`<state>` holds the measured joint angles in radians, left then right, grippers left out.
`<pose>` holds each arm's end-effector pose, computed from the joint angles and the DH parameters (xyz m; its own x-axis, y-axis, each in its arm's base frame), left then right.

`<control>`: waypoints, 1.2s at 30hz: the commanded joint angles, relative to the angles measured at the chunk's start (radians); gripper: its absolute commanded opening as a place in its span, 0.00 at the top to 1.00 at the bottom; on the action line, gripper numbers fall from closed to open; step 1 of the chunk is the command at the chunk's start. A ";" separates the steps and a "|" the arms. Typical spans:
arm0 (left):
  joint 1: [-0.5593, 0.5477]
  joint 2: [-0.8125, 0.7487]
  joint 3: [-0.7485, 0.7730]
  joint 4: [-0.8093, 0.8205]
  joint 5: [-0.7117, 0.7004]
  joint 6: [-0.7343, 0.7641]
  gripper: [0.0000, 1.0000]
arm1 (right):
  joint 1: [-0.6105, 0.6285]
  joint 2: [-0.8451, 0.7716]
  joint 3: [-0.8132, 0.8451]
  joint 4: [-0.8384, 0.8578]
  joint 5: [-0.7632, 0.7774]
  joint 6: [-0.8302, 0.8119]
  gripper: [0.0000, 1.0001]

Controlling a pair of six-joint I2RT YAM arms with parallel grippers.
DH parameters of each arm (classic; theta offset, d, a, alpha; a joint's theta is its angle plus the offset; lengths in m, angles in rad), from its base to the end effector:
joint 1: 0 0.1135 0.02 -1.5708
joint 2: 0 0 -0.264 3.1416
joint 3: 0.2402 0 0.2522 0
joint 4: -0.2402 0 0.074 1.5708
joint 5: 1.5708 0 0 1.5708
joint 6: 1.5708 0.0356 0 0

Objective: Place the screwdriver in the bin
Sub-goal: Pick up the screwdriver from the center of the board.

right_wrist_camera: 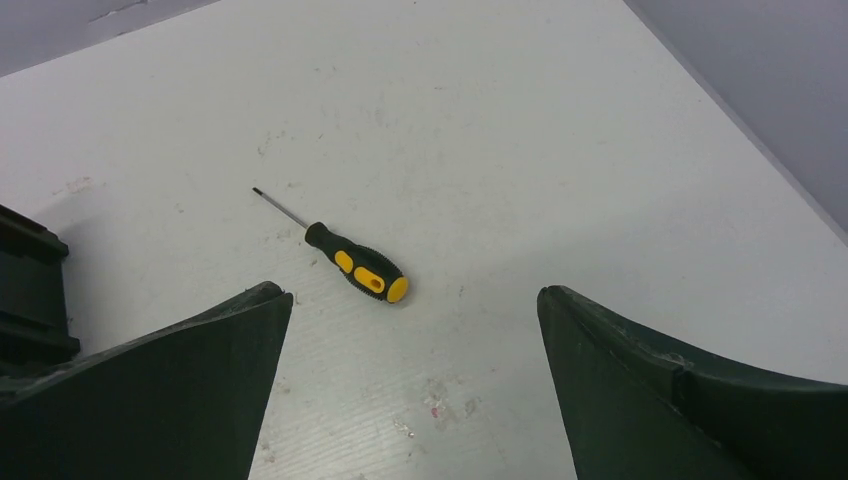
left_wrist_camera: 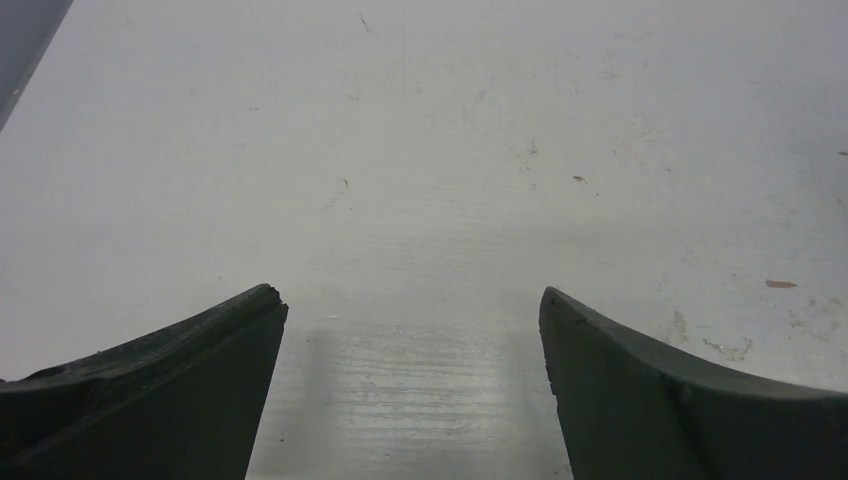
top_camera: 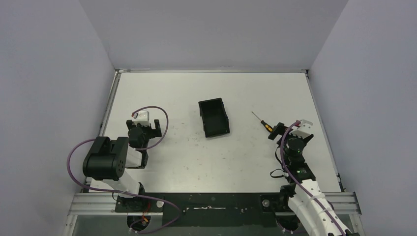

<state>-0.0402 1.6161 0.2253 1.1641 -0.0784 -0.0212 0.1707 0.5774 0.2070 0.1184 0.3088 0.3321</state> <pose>0.2414 -0.0069 0.1224 -0.2238 -0.0121 -0.9746 -0.0409 0.9992 -0.0031 0.1530 0.0154 0.1980 -0.1905 0.2824 -0.9402 0.2013 0.9486 0.2441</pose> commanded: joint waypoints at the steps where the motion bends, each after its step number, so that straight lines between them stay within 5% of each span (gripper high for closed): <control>1: -0.004 -0.005 0.023 0.059 -0.007 -0.001 0.03 | 0.000 -0.023 -0.009 0.047 0.018 -0.007 0.00; 16: -0.004 -0.005 0.023 0.059 -0.006 -0.001 0.03 | 0.000 -0.176 0.148 0.020 -0.136 -0.133 0.00; 27: -0.004 -0.005 0.023 0.059 -0.007 -0.001 0.03 | -0.001 0.156 0.615 -0.294 -0.058 -0.196 0.00; 36: -0.004 -0.005 0.023 0.059 -0.006 -0.002 0.03 | -0.012 0.531 1.117 -0.740 -0.115 -0.248 0.00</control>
<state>-0.0402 1.6161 0.2253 1.1637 -0.0784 -0.0212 0.1707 0.9844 1.1625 -0.3729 0.2268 0.1280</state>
